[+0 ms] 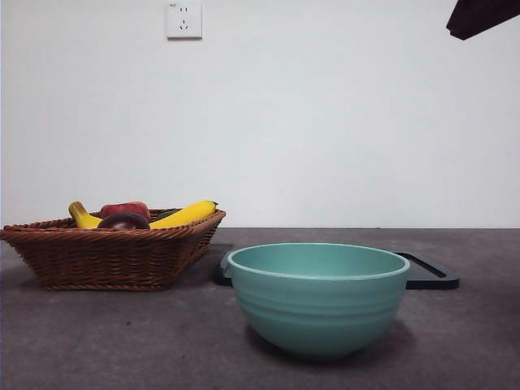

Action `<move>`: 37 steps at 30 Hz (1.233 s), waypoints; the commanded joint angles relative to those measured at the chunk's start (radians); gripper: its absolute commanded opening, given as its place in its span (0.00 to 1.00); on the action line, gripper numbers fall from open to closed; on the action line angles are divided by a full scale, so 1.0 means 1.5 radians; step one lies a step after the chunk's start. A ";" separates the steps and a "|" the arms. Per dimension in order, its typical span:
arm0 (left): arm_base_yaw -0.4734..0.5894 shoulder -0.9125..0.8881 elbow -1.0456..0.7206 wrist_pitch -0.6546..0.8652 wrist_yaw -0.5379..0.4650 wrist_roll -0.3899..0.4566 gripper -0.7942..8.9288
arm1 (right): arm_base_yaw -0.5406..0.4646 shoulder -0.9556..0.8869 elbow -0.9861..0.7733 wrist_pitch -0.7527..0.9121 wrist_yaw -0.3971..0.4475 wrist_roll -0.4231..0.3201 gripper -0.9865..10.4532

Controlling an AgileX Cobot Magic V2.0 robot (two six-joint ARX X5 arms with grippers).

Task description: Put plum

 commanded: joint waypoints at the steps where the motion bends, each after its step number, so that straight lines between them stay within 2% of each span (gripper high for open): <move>1: 0.002 -0.036 -0.055 0.008 -0.001 0.001 0.09 | 0.006 0.005 0.009 0.007 0.000 -0.006 0.09; 11: 0.002 -0.115 -0.150 -0.012 -0.001 -0.004 0.09 | 0.006 0.005 0.009 0.007 0.000 -0.006 0.09; 19: 0.002 -0.120 -0.165 -0.061 -0.001 -0.005 0.09 | 0.006 0.005 0.009 0.007 0.000 -0.006 0.09; 28: 0.002 -0.120 -0.180 -0.107 -0.001 -0.030 0.09 | 0.006 0.005 0.009 0.007 0.000 -0.006 0.09; 32: 0.002 -0.120 -0.180 -0.107 -0.001 -0.054 0.09 | 0.006 0.005 0.009 0.007 0.000 -0.006 0.09; 37: 0.002 -0.120 -0.179 -0.107 -0.001 -0.054 0.09 | 0.006 0.005 0.009 0.007 0.000 -0.006 0.09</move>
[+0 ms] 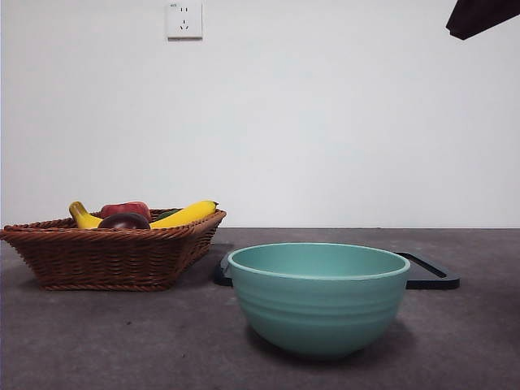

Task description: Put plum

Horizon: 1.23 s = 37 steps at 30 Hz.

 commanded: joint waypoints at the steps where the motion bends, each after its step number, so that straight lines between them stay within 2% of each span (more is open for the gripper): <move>1: 0.002 -0.002 -0.014 -0.005 0.000 -0.008 0.09 | 0.006 0.005 0.009 0.007 0.000 -0.006 0.09; 22: 0.002 -0.002 -0.014 -0.006 0.000 -0.008 0.09 | 0.004 -0.002 0.009 0.007 0.001 -0.007 0.09; 24: 0.002 -0.002 -0.014 -0.006 0.000 -0.008 0.09 | -0.013 -0.017 0.009 0.010 0.008 -0.036 0.09; 27: 0.002 -0.002 -0.014 -0.006 0.000 -0.008 0.09 | -0.070 -0.048 0.009 0.017 0.007 -0.075 0.09; 31: 0.002 -0.002 -0.014 -0.006 0.000 -0.008 0.09 | -0.200 -0.107 0.007 0.053 0.015 -0.113 0.09; 37: 0.002 -0.002 -0.014 -0.006 0.000 -0.008 0.09 | -0.372 -0.188 -0.031 0.145 0.097 -0.194 0.09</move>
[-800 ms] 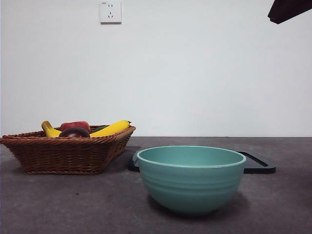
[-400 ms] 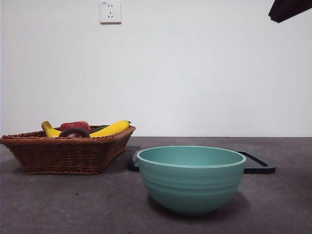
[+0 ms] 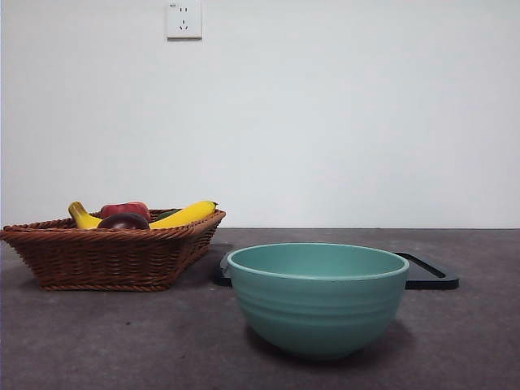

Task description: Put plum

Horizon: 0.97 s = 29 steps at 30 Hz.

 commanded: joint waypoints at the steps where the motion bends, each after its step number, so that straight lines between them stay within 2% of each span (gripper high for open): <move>1: 0.002 -0.002 -0.014 -0.006 0.000 -0.002 0.09 | -0.060 -0.036 -0.047 0.078 0.031 -0.055 0.09; 6: 0.002 -0.002 -0.014 -0.006 0.000 -0.002 0.09 | -0.117 -0.173 -0.265 0.341 0.051 -0.070 0.09; 10: 0.002 -0.002 -0.014 -0.006 0.000 -0.002 0.09 | -0.119 -0.239 -0.382 0.441 0.089 -0.070 0.09; 20: 0.002 -0.002 -0.014 -0.006 0.000 -0.002 0.09 | -0.119 -0.343 -0.536 0.458 0.102 -0.069 0.09; 29: 0.002 -0.002 -0.014 -0.006 0.000 -0.002 0.09 | -0.119 -0.364 -0.573 0.447 0.104 -0.067 0.09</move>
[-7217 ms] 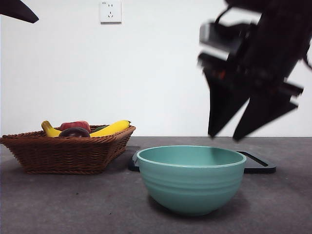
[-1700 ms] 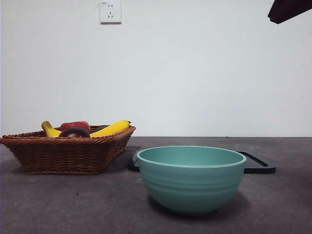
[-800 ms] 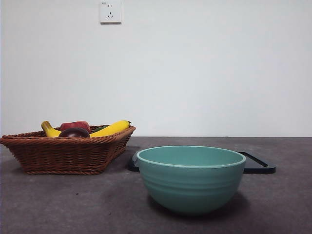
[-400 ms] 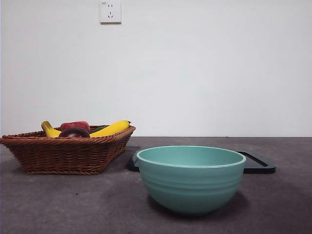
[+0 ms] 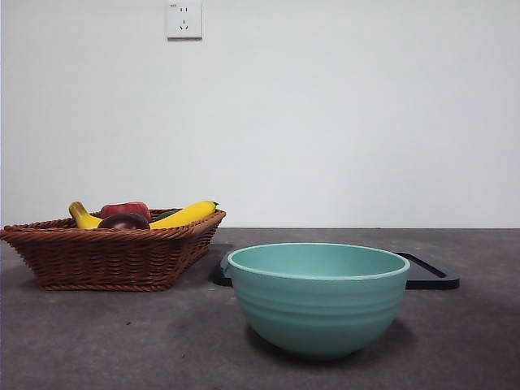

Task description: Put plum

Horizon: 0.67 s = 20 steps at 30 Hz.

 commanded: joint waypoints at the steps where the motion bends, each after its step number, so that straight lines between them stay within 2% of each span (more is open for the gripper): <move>1: 0.002 -0.002 -0.014 -0.006 0.000 -0.001 0.09 | -0.001 -0.002 -0.003 0.002 0.009 -0.003 0.09; 10: 0.002 -0.002 -0.014 -0.006 0.000 -0.001 0.09 | -0.001 -0.002 -0.003 -0.087 0.021 -0.002 0.09; 20: 0.002 -0.002 -0.014 -0.006 0.000 -0.001 0.09 | -0.001 -0.002 -0.003 -0.073 0.020 0.002 0.09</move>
